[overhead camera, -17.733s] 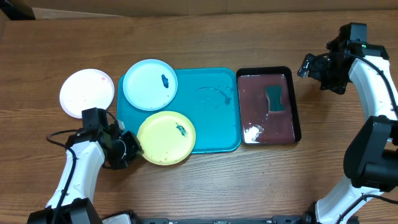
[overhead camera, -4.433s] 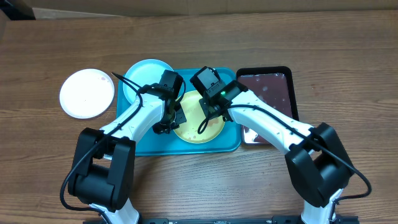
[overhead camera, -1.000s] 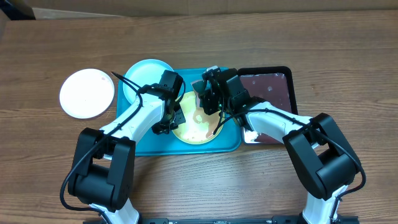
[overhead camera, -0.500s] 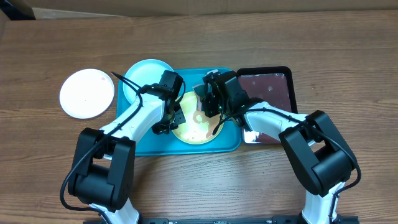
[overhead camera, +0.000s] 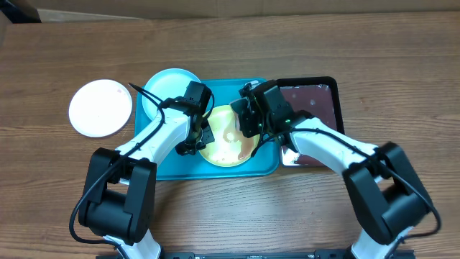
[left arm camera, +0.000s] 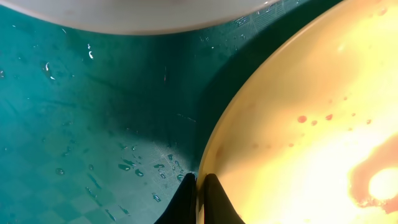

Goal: Clean dirty plates on tray and stack at the side
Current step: 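Return the sponge to the black tray and raise the right gripper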

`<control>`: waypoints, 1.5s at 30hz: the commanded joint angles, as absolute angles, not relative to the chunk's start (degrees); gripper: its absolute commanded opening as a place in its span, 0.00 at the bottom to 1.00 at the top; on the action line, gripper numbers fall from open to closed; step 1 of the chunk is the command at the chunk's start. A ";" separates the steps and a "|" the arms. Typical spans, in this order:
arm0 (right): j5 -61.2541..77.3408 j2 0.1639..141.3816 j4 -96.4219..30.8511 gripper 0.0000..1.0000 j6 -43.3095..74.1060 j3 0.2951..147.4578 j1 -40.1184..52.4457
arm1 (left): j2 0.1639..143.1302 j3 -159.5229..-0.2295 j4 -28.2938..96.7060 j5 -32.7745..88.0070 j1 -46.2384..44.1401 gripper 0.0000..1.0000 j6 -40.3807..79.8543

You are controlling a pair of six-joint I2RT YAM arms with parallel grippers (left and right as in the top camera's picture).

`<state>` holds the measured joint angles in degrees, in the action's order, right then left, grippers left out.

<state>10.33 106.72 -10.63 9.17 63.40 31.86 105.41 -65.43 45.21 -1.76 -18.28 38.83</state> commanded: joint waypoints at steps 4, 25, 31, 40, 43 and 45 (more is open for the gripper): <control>11.27 94.87 -12.38 0.04 8.78 63.51 31.09 | 106.50 -65.34 45.17 -3.01 -17.98 0.04 38.11; 2.04 96.62 -36.07 0.04 8.69 63.31 9.26 | 106.50 -65.34 44.62 -2.90 -18.02 0.12 38.13; 2.02 101.60 -35.05 0.04 8.56 63.31 9.67 | 106.50 -65.32 44.51 -2.83 -18.02 0.20 38.13; 5.87 100.25 -38.17 0.64 8.60 68.75 9.61 | 106.50 -65.34 44.53 -2.81 -18.04 0.26 38.13; 5.63 99.92 -41.28 0.71 8.58 73.03 9.28 | 106.50 -65.34 44.58 -2.79 -18.02 0.28 38.11; 5.08 99.92 -43.27 0.73 8.56 75.59 8.75 | 106.50 -65.32 44.56 -2.79 -18.04 0.28 38.13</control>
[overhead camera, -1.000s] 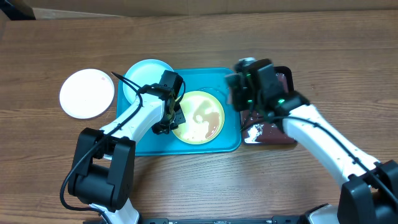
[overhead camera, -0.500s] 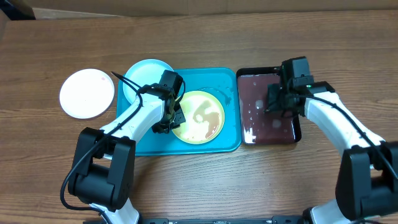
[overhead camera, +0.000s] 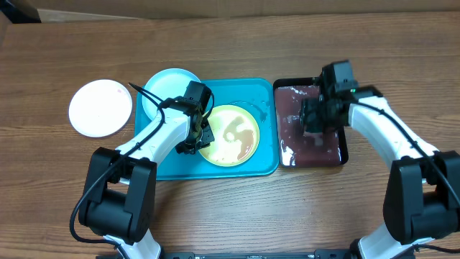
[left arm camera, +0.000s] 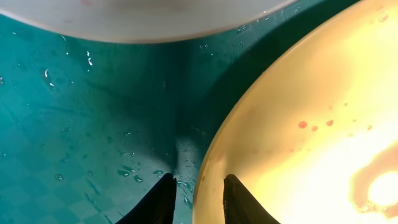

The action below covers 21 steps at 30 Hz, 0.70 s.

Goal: Clean dirty plates on tray and stack at the side
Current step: 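Return the sponge to the black tray and raise the right gripper, then lift the yellow plate with the left gripper and swing it left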

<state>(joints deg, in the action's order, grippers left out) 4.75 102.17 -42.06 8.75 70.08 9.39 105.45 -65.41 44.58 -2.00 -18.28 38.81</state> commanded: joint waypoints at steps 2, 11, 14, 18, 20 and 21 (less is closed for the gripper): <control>3.97 99.92 -44.23 0.77 8.58 77.28 7.84 | 106.50 -65.34 44.56 -2.81 -18.04 0.27 38.11; 1.52 99.98 -44.99 1.00 9.02 77.47 -1.17 | 106.50 -65.30 44.58 -2.74 -18.04 0.31 38.11; 1.56 99.98 -45.74 1.00 8.99 77.10 -5.28 | 106.50 -65.30 44.71 -2.72 -18.04 0.31 38.11; 1.54 99.98 -45.71 1.00 8.99 77.10 -7.07 | 106.52 -65.30 44.60 -1.78 -18.04 0.30 38.11; 1.54 99.98 -45.54 1.00 8.99 77.10 -7.20 | 106.50 -65.30 44.58 -1.45 -18.04 0.28 38.11; 1.54 99.98 -45.58 1.00 8.99 77.10 -7.20 | 106.52 -65.30 44.58 -1.45 -18.04 0.27 38.11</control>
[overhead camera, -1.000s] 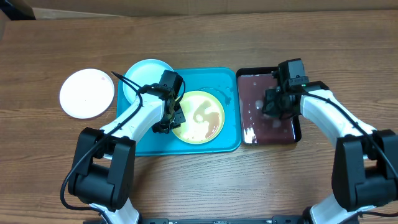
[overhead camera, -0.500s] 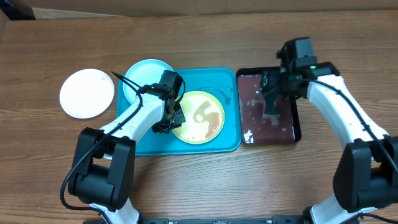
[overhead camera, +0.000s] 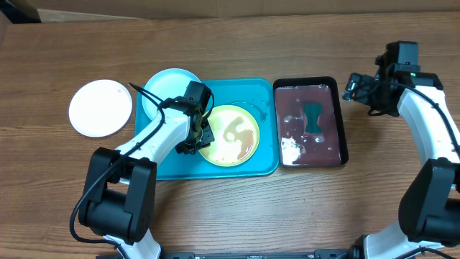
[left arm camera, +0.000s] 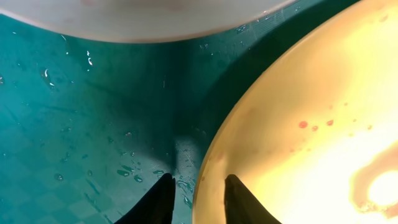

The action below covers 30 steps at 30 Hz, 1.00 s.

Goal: Clean dirty plates on tray and stack at the side
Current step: 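Lift the yellow plate with the left gripper and swing it left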

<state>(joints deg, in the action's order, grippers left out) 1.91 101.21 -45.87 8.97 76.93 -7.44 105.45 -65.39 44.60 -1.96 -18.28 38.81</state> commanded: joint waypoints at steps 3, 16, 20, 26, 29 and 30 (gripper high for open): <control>1.54 99.98 -45.56 1.00 8.99 77.10 -7.20 | 106.50 -65.30 44.58 -1.19 -18.04 0.13 37.39; 1.54 99.98 -45.56 1.00 8.99 77.10 -7.20 | 106.04 -73.21 49.06 -0.36 -14.83 0.04 30.30; 1.54 99.98 -45.56 1.00 8.99 77.10 -7.20 | 106.04 -76.86 50.28 -0.03 -13.45 0.04 28.01; 1.54 99.98 -45.56 1.00 8.99 77.10 -7.20 | 106.04 -81.67 51.20 0.27 -12.91 0.04 25.67; 1.56 99.98 -45.56 1.00 8.99 77.10 -7.20 | 106.04 -84.25 51.20 0.91 -12.93 0.04 25.36; 1.56 99.98 -45.56 1.00 8.99 77.10 -7.20 | 106.04 -85.21 51.20 1.63 -12.93 0.04 24.73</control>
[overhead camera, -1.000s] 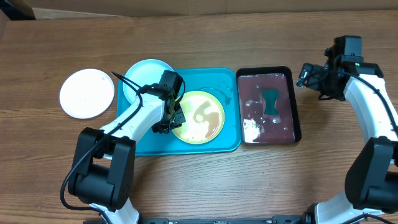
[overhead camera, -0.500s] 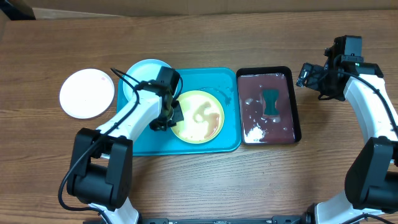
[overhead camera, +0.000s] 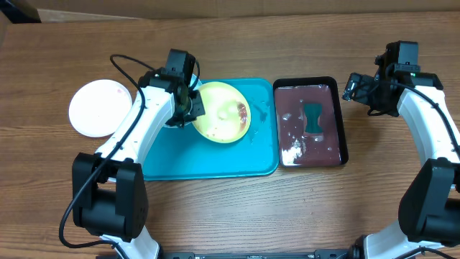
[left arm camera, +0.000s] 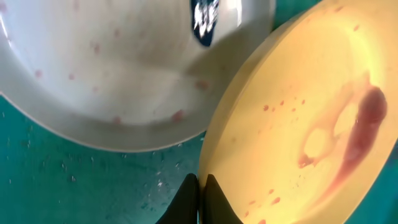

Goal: Clean dirty plates on tray and stack at the side
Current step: 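Lift the yellow plate with the left gripper and swing it left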

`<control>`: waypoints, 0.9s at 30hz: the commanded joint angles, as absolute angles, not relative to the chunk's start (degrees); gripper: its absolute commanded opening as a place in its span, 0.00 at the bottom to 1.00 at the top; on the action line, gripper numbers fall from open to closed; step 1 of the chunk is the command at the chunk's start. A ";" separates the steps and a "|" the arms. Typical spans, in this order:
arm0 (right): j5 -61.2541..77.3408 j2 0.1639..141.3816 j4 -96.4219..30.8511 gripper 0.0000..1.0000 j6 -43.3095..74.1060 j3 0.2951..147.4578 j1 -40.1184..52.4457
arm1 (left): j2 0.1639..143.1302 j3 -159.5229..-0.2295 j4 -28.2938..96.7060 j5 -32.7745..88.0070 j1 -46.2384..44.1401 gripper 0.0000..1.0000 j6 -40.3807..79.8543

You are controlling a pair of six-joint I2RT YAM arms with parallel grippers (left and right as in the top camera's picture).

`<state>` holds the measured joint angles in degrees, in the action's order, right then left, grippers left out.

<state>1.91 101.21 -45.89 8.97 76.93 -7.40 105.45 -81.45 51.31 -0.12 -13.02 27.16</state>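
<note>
My left gripper (overhead camera: 192,106) is shut on the left rim of the yellow plate (overhead camera: 224,111), holding it tilted over the back of the teal tray (overhead camera: 215,162). In the left wrist view the left gripper (left arm camera: 200,186) pinches that rim, and the yellow plate (left arm camera: 298,124) shows a red smear and specks. Beside it lies a pale plate (left arm camera: 112,68) with pink spots, mostly hidden under my arm from overhead. A white plate (overhead camera: 100,108) sits on the table to the left of the tray. My right gripper (overhead camera: 350,88) hangs open to the right of the black tray, holding nothing.
The black tray (overhead camera: 338,144) of murky water stands right of the teal tray, with a dark green sponge (overhead camera: 314,117) lying in it. Water drops dot the teal tray floor. Bare wooden table lies in front of both trays.
My left gripper was open astride the yellow plate's rim at mid-tray. Now it is shut on the rim, and the plate is tilted up and farther back-left. The right arm has not moved.
First my left gripper pinched the yellow plate's rim while the right gripper was down on the plate. Then the left stood open and the right was over the black tray. Then the sponge lay in that tray, right gripper aside. Now the left holds the plate raised.
</note>
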 commanded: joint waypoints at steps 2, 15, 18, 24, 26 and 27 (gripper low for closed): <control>1.54 99.98 -45.56 1.00 8.99 77.10 -7.20 | 106.04 -87.00 51.22 2.96 -12.93 0.04 23.90; 1.54 99.98 -45.56 1.00 8.99 77.10 -7.20 | 106.04 -92.68 46.37 6.39 -19.44 0.04 23.73; 1.54 99.98 -45.56 1.00 8.99 77.10 -7.20 | 106.04 -92.68 43.75 2.04 -23.40 0.04 23.73; 1.54 99.98 -45.56 1.00 8.99 77.10 -7.20 | 106.04 -92.68 40.34 -11.86 -31.99 0.04 23.44; 1.54 99.98 -45.56 1.00 8.99 77.10 -7.20 | 106.04 -92.68 39.77 -19.29 -35.48 0.04 22.37; 1.54 99.98 -45.56 1.00 8.99 77.10 -7.20 | 106.04 -92.71 39.75 -22.92 -37.04 0.04 22.22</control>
<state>1.91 101.21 -45.91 8.95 76.93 -7.40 105.45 -91.24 40.42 -7.94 -32.86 24.23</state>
